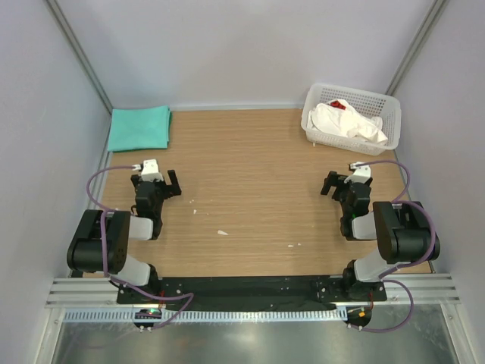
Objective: Fold and stack the t-shirts
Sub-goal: Grab the tshirt from the pile
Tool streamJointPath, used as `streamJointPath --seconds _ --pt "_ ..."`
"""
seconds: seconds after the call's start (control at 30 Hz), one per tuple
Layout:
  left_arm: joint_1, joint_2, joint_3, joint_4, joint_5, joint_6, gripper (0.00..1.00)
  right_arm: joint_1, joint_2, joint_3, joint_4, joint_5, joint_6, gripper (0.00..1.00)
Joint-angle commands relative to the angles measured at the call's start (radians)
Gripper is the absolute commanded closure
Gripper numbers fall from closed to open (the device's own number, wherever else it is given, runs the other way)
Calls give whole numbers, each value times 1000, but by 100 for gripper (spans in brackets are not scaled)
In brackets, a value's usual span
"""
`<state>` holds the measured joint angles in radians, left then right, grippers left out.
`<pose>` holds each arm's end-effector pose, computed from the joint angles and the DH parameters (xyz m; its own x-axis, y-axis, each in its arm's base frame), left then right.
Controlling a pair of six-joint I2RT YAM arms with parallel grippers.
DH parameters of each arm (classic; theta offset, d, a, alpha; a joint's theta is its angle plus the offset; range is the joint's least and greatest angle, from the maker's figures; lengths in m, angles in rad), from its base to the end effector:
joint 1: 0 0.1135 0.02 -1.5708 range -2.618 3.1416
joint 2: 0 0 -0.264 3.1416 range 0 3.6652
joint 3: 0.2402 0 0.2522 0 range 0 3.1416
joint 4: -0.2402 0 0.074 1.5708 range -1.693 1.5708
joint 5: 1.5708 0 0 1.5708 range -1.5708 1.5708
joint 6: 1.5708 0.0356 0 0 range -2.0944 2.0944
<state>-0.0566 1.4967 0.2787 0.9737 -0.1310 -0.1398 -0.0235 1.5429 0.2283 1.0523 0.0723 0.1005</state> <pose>0.2473 -0.0094 0.1412 -0.2293 -0.1254 -0.9652 -0.1034 0.9892 -0.1039 0.2384 -0.0082 0.1272 -0.2486 0.1059 -0.9628 0.1187 0.9898 0.0783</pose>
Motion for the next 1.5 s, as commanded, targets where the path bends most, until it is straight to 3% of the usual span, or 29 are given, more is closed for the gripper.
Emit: streamJointPath --seconds 0.0,0.07,0.2,0.27,0.33,0.4,0.47,0.6,0.63,0.73,0.9,0.93,1.1,1.17,1.27,1.47 --pt "6 -26 36 4 -1 60 1 -1 -12 20 94 32 -42 0" --pt "5 -68 68 -73 13 65 0 -1 -10 19 98 31 -39 0" --pt "3 -118 223 -414 -71 5 0 -1 -9 19 104 34 -41 0" --pt "-5 -151 235 -432 -120 0 0 3 -15 19 106 46 -39 0" --pt "-12 -170 247 -432 -131 5 0 23 -119 51 -15 161 -36 0" --pt "-22 -190 272 -423 -185 -39 0 57 -191 123 -296 257 23 0" --pt "-25 -191 303 -446 -253 -82 0 59 -251 256 -461 369 91 0" --pt "-31 -191 463 -704 -538 -340 0 57 -215 517 -786 399 79 0" --pt "-31 -190 490 -752 -544 -400 0 56 -196 617 -816 406 80 0" --pt "-29 -161 550 -806 -428 -411 0 39 -54 835 -919 373 87 4" --pt "-31 -38 730 -1067 -300 -449 0 -1 271 1218 -1133 343 91 5" --pt "-31 -9 743 -1082 -210 -446 0 -27 310 1326 -1156 337 112 6" --pt "-32 -9 722 -1041 59 -455 15 -67 548 1685 -1282 261 166 18" --pt "-34 -19 715 -1021 205 -460 23 -70 634 1735 -1276 244 174 18" --pt "-66 -58 694 -1014 313 -462 29 -72 729 1815 -1298 218 225 20" --pt "-104 -248 574 -1058 381 -434 30 -70 874 1944 -1332 164 283 29"
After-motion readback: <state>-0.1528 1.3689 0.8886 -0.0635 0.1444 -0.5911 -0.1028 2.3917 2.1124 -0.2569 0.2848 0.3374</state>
